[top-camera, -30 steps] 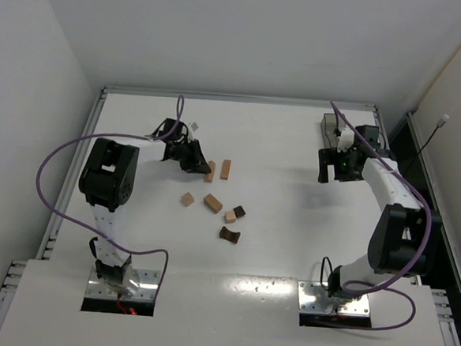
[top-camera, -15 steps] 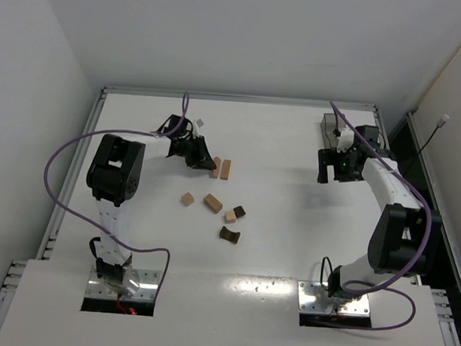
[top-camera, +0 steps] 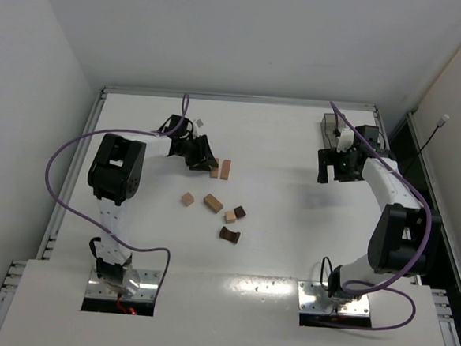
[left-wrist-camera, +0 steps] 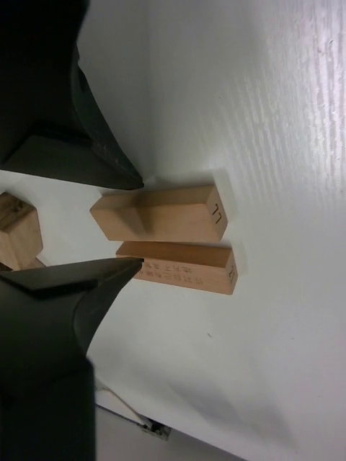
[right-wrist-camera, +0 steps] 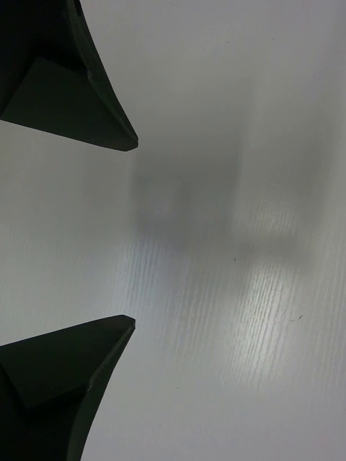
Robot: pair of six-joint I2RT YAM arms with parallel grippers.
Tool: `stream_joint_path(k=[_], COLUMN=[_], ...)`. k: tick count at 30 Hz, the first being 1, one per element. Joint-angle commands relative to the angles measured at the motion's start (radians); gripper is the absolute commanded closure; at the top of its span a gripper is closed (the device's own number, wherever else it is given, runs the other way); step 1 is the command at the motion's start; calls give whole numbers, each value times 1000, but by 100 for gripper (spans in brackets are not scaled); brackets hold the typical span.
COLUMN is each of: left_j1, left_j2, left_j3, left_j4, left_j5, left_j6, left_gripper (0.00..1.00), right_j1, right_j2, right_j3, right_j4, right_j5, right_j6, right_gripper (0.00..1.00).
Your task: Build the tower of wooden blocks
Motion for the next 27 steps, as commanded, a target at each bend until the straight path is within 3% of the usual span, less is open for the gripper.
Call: stream_joint_path(k=[1, 9, 11, 15, 20, 27], left_j1=[-5, -5, -5, -5, 4, 4], left_j2=[25, -15, -44, -79, -67, -10], left_j3=[18, 18, -7, -57, -77, -40], left_j4=[-49, -76, -76, -52, -15, 14], left_j5=[-107, -202, -230, -255, -157, -5], left_j6=[11, 29, 30, 30, 39, 19], left_gripper=[58, 54, 63, 66, 66, 58], right_j1=[3, 3, 3, 3, 3, 3], right_j2=[0, 0, 0, 0, 0, -9], right_j3=[22, 22, 22, 22, 22, 12], right_j4=[5, 5, 5, 5, 5, 5], right_j5=[-16, -16, -16, -25, -25, -25], right_j6=[5, 5, 5, 5, 5, -4], right_gripper=[4, 4, 4, 4, 4, 4])
